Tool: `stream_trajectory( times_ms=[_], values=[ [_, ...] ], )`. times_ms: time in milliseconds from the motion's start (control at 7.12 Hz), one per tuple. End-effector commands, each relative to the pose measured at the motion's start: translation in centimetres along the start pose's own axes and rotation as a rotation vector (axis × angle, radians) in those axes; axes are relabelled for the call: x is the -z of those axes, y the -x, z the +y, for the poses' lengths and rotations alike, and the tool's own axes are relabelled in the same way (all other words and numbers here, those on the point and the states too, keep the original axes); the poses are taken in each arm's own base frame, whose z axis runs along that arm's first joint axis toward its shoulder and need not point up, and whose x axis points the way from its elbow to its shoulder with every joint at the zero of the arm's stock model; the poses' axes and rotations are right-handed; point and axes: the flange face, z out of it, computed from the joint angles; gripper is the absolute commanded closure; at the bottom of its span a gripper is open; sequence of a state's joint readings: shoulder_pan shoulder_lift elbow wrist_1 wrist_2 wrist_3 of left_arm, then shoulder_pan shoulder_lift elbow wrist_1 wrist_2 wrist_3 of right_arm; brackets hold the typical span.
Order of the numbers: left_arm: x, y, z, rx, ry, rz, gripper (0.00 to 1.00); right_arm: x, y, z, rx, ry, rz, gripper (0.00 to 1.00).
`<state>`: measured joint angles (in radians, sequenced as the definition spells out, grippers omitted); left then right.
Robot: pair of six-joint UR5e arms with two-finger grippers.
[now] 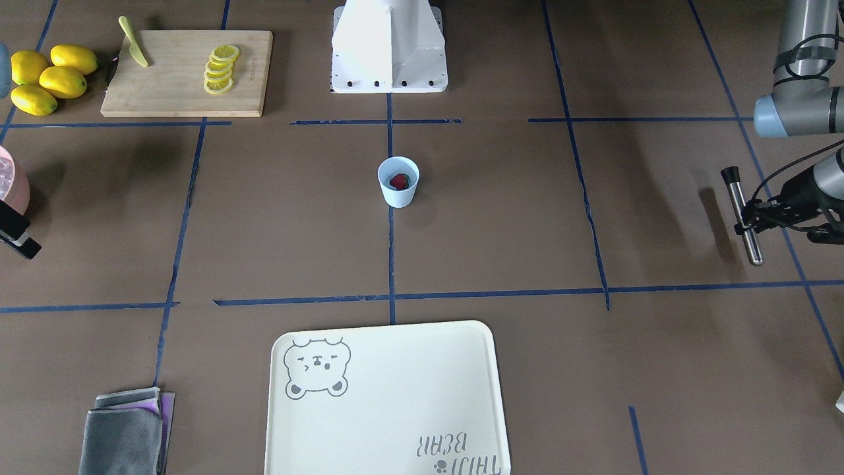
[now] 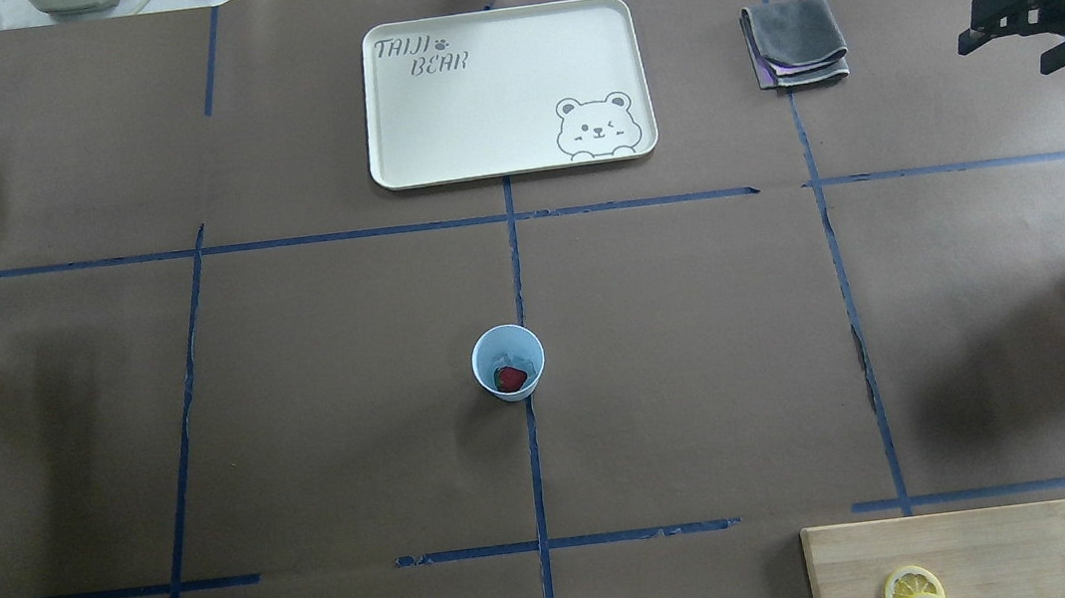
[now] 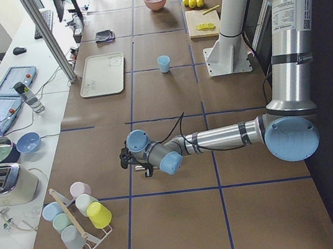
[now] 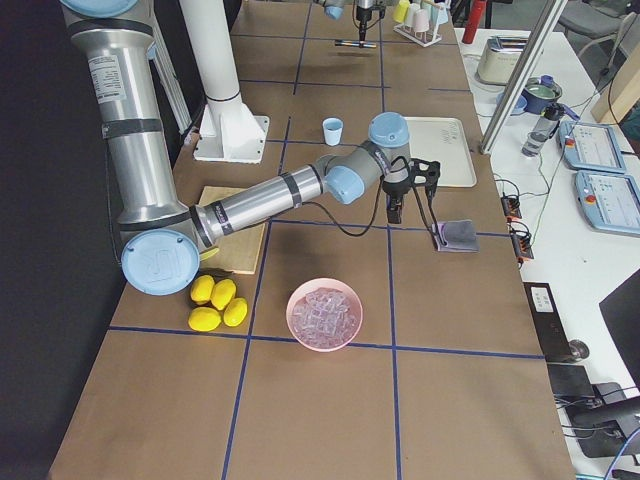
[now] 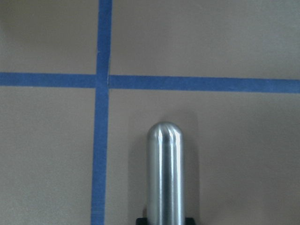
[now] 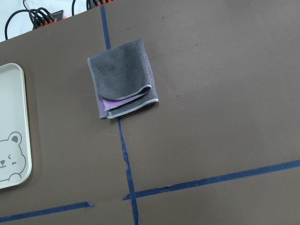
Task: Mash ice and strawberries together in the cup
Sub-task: 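Carry the metal pestle over the blue cup and lower it in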
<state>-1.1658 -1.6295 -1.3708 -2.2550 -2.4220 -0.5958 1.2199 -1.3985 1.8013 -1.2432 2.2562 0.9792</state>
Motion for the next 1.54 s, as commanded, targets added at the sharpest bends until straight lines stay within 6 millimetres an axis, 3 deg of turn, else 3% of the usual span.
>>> stream_trajectory(
  times_ms=[0, 281, 421, 702, 843, 983, 1123, 1264, 1404],
  values=[
    [4.0, -7.1, -1.7, -0.116, -0.062, 0.087, 1.0, 0.1, 0.4, 0.0, 0.005, -0.003, -0.004, 0.0],
    [6.5, -15.1, -5.3, -0.157, -0.129, 0.135, 1.0, 0.2, 0.5, 0.1, 0.006, -0.002, -0.006, 0.0],
    [6.8, -19.6, -4.9, -0.23, -0.16, 0.15, 1.0, 0.2, 0.4, 0.0, 0.005, -0.001, -0.005, 0.0],
    [3.2, -34.9, -1.3, -0.447, -0.222, 0.186, 1.0, 0.2, 0.5, 0.0, 0.006, -0.003, -0.005, 0.0],
    [3.6, -39.1, -1.2, -0.497, -0.245, 0.223, 1.0, 0.2, 0.5, 0.0, 0.006, -0.003, -0.005, 0.0],
    [6.1, -41.6, -0.8, -0.546, -0.326, 0.246, 1.0, 0.1, 0.4, 0.0, 0.004, -0.002, -0.003, 0.0],
    [7.0, -45.2, 0.7, -0.582, -0.433, 0.24, 1.0, 0.1, 0.3, 0.0, 0.003, 0.0, -0.003, 0.0],
    [5.7, -50.7, 4.2, -0.625, -0.497, 0.266, 1.0, -0.1, 0.2, 0.0, 0.001, 0.001, -0.001, 0.0],
    [5.8, -54.5, 5.2, -0.632, -0.597, 0.265, 1.0, 0.0, 0.1, 0.1, 0.0, 0.002, 0.0, 0.0]
  ],
)
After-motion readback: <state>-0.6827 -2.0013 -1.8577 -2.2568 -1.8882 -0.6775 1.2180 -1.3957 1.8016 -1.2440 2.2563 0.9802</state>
